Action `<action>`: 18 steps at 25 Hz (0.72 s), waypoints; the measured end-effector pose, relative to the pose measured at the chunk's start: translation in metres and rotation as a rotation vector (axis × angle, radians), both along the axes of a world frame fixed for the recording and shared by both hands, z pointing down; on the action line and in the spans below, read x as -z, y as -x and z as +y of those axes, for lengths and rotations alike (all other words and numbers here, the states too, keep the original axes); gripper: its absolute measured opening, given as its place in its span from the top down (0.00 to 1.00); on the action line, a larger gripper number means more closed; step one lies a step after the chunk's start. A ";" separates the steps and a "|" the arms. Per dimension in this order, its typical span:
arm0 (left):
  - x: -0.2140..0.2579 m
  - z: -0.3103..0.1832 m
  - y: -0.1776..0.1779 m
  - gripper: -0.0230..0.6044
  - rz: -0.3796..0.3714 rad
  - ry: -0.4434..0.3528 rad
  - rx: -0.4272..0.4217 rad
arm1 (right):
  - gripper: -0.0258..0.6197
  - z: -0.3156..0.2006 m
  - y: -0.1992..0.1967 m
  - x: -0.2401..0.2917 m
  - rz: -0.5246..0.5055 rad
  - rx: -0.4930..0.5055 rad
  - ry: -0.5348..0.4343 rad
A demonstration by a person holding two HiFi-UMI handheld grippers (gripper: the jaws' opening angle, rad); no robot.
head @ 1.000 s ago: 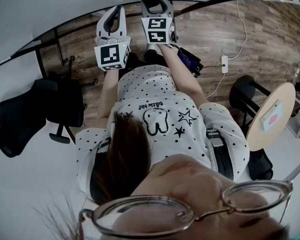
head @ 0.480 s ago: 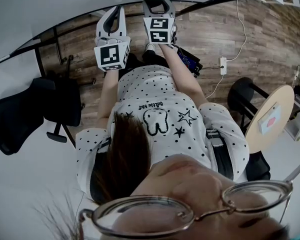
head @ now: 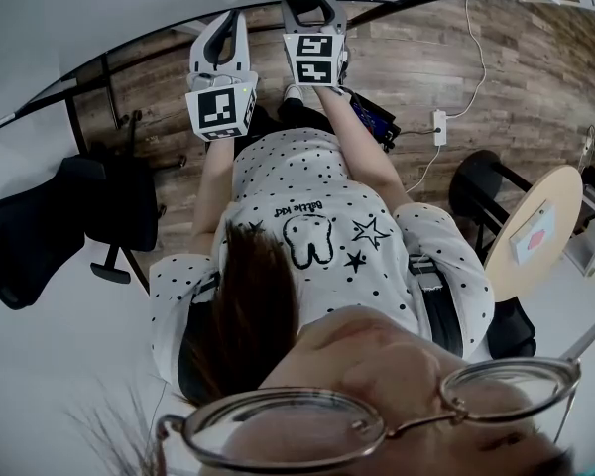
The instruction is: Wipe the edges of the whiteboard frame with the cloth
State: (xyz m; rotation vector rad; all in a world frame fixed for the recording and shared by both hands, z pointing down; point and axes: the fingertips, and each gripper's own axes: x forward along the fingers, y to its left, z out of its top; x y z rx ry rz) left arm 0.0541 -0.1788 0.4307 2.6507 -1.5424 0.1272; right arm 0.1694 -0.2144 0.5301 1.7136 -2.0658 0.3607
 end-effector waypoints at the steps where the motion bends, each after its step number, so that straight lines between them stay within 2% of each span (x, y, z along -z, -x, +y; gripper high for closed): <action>1: 0.000 0.001 0.000 0.93 0.001 -0.001 -0.002 | 0.59 0.001 0.000 0.000 0.003 0.000 0.000; 18: -0.002 -0.003 -0.009 0.93 0.004 -0.003 -0.007 | 0.59 0.001 -0.024 -0.003 0.000 -0.036 0.010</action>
